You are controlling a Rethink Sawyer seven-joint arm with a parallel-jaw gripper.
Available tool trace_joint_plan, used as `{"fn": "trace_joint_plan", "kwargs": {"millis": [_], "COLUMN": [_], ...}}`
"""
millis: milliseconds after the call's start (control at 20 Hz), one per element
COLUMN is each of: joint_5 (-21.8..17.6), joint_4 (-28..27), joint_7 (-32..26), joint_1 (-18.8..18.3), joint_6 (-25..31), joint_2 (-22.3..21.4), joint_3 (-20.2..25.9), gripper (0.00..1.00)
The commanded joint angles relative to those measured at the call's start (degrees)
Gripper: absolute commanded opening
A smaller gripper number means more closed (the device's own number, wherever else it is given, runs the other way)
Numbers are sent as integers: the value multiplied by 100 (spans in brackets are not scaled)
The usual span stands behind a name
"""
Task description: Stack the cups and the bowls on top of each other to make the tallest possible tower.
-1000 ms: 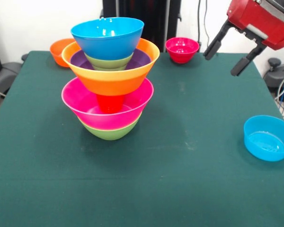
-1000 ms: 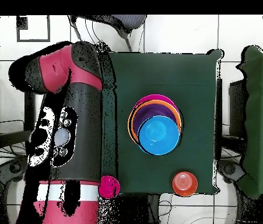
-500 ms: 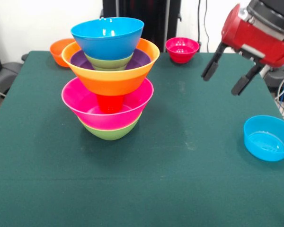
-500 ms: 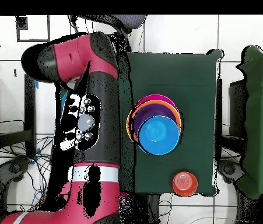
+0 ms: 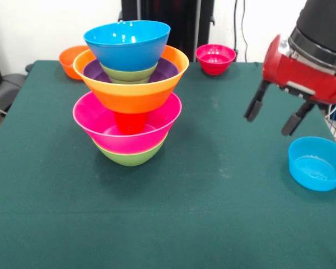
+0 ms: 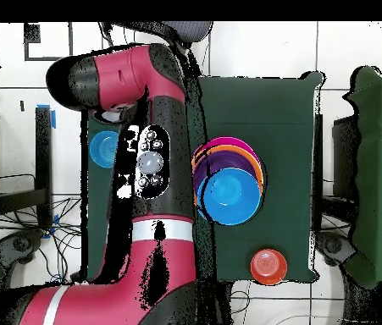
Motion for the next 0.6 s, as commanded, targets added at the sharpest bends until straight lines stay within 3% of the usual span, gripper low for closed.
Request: {"fn": "trace_joint_plan", "kwargs": {"millis": [50, 300, 600], "joint_5": [60, -30, 194], "joint_4": [-153, -416, -468], "joint_7": [-1903, -1742, -1779], "joint_1": [-230, -214, -307], "joint_6": [-239, 21, 455], "joint_2": [216, 372, 333], "joint_3": [1141, 1239, 1518], "gripper": [100, 100, 100]}}
